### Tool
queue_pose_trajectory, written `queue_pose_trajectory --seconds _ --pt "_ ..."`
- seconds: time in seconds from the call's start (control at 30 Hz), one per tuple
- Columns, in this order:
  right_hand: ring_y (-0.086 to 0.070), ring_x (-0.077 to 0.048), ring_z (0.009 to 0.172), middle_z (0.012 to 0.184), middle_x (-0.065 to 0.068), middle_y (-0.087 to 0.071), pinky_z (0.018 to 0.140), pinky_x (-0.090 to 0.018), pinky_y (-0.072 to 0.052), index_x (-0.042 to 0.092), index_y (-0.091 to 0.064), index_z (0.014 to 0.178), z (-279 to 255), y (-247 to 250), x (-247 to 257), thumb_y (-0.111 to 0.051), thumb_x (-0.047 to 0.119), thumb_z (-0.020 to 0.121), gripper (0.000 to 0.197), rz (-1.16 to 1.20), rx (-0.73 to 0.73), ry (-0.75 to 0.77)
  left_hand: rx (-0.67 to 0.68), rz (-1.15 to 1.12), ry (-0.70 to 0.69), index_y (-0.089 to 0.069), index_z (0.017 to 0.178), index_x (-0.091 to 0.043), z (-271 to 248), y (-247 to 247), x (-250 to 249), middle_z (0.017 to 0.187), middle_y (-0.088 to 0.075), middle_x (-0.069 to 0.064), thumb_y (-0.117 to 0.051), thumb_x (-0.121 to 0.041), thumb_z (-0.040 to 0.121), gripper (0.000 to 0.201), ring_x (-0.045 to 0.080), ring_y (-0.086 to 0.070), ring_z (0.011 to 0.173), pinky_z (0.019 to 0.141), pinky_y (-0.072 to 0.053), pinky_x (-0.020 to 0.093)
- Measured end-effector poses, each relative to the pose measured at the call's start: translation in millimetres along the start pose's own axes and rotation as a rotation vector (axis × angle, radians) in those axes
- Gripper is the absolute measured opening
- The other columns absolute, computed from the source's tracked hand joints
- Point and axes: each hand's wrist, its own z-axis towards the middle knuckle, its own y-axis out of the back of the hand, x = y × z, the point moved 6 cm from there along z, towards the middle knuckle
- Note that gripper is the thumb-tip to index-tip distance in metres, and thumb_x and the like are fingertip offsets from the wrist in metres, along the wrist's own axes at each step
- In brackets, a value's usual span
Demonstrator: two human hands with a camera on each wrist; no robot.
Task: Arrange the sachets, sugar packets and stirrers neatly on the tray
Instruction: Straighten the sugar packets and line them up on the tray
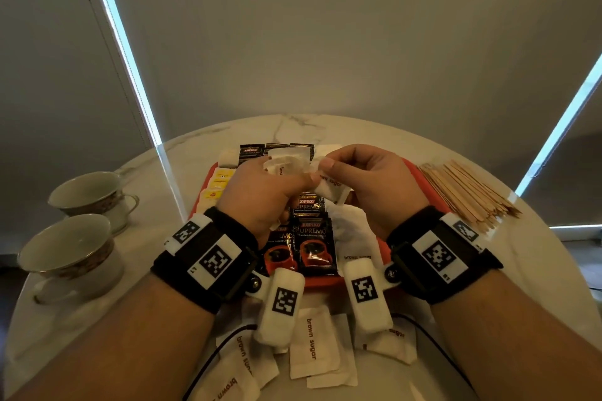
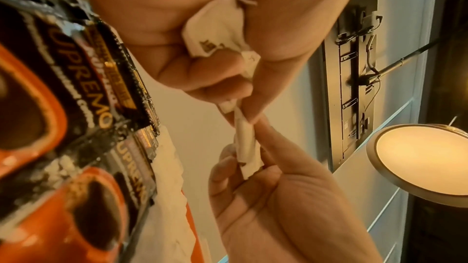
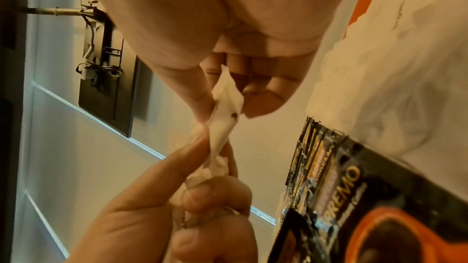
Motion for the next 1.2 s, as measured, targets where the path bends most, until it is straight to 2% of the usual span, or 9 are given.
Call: queue_pose_trajectory --seconds 0.13,0.2,0.27,0.33,0.5,0.63,0.87,1.07,1.2 --pt "-0.072 -0.024 0.081 0.097 -0.016 -0.074 0.063 -0.031 -0.059 0.004 -0.069 0.102 -2.0 3.4 1.9 -0.074 0.003 0.087 0.015 0.104 0.000 -0.073 -0.056 -0.182 0.061 -0.073 0.099 -0.009 1.0 0.8 3.3 0.077 -0.066 0.009 -0.081 -0.015 0.087 0.016 0.012 -0.050 0.052 0.039 -0.039 0.022" --pt "-0.073 -0.027 0.084 0.104 -0.021 -0.074 0.068 -0.034 -0.062 0.001 -0.066 0.105 -2.9 5.5 3.2 -0.071 -0.005 0.086 0.021 0.110 0.016 -0.119 -0.067 -0.219 0.061 -0.072 0.097 -0.010 0.7 0.0 3.5 0.080 -0.066 0.010 -0.080 -0.014 0.088 0.013 0.010 -0.050 0.051 0.038 -0.037 0.020" --pt "-0.073 -0.025 0.080 0.096 -0.018 -0.074 0.071 -0.034 -0.061 0.001 -0.066 0.101 -2.4 13.4 4.8 -0.069 -0.009 0.086 0.018 0.110 -0.015 -0.131 -0.064 -0.215 0.053 -0.072 0.091 -0.011 -0.8 -2.3 2.8 0.078 -0.066 0.010 -0.081 -0.017 0.088 0.011 0.011 -0.049 0.051 0.038 -0.036 0.020" --pt "-0.070 -0.019 0.070 0.082 -0.012 -0.073 0.066 -0.030 -0.060 0.003 -0.066 0.094 -1.8 28.2 3.3 -0.069 -0.009 0.087 0.014 0.088 -0.094 -0.151 -0.054 -0.224 0.051 -0.073 0.087 -0.012 -1.2 -4.0 1.7 0.078 -0.069 0.007 -0.079 -0.019 0.090 0.010 0.011 -0.048 0.052 0.038 -0.035 0.020" --pt "-0.058 -0.014 0.053 0.069 -0.007 -0.065 0.059 -0.030 -0.051 0.004 -0.066 0.094 -12.1 77.0 -24.3 -0.065 -0.009 0.088 0.015 -0.135 -0.245 -0.394 -0.049 -0.295 0.097 -0.073 0.094 -0.016 1.5 2.0 0.1 0.085 -0.073 0.003 -0.074 -0.021 0.093 0.006 0.008 -0.049 0.053 0.039 -0.035 0.020" --pt "-0.055 -0.020 0.060 0.085 -0.016 -0.068 0.058 -0.032 -0.047 0.002 -0.071 0.100 -19.9 108.3 -40.1 -0.071 -0.004 0.085 0.016 -0.320 -0.316 -0.533 -0.054 -0.277 0.096 -0.072 0.091 -0.016 2.3 4.3 -0.6 0.083 -0.072 0.003 -0.072 -0.022 0.093 0.006 0.008 -0.049 0.053 0.038 -0.035 0.020" --pt "-0.058 -0.024 0.073 0.095 -0.019 -0.071 0.070 -0.034 -0.050 0.005 -0.071 0.103 -16.1 112.3 -41.1 -0.073 0.003 0.088 0.015 -0.449 -0.280 -0.601 -0.059 -0.262 0.106 -0.072 0.089 -0.017 1.7 4.2 1.1 0.083 -0.072 0.004 -0.072 -0.021 0.093 0.006 0.009 -0.049 0.054 0.039 -0.035 0.020" --pt "-0.055 -0.019 0.059 0.084 -0.014 -0.065 0.059 -0.031 -0.048 0.006 -0.071 0.101 -16.7 110.7 -38.8 -0.069 -0.001 0.090 0.013 -0.415 -0.288 -0.586 -0.060 -0.271 0.114 -0.069 0.094 -0.015 2.1 4.5 0.9 0.083 -0.071 0.004 -0.071 -0.019 0.094 0.005 0.008 -0.049 0.052 0.037 -0.034 0.019" --pt "-0.058 -0.022 0.064 0.085 -0.013 -0.068 0.067 -0.037 -0.053 0.011 -0.070 0.100 -16.9 110.7 -37.6 -0.071 0.001 0.088 0.016 -0.400 -0.362 -0.473 -0.050 -0.278 0.137 -0.070 0.091 -0.015 3.3 3.7 2.0 0.083 -0.071 0.004 -0.071 -0.020 0.094 0.006 0.008 -0.049 0.051 0.037 -0.034 0.019"
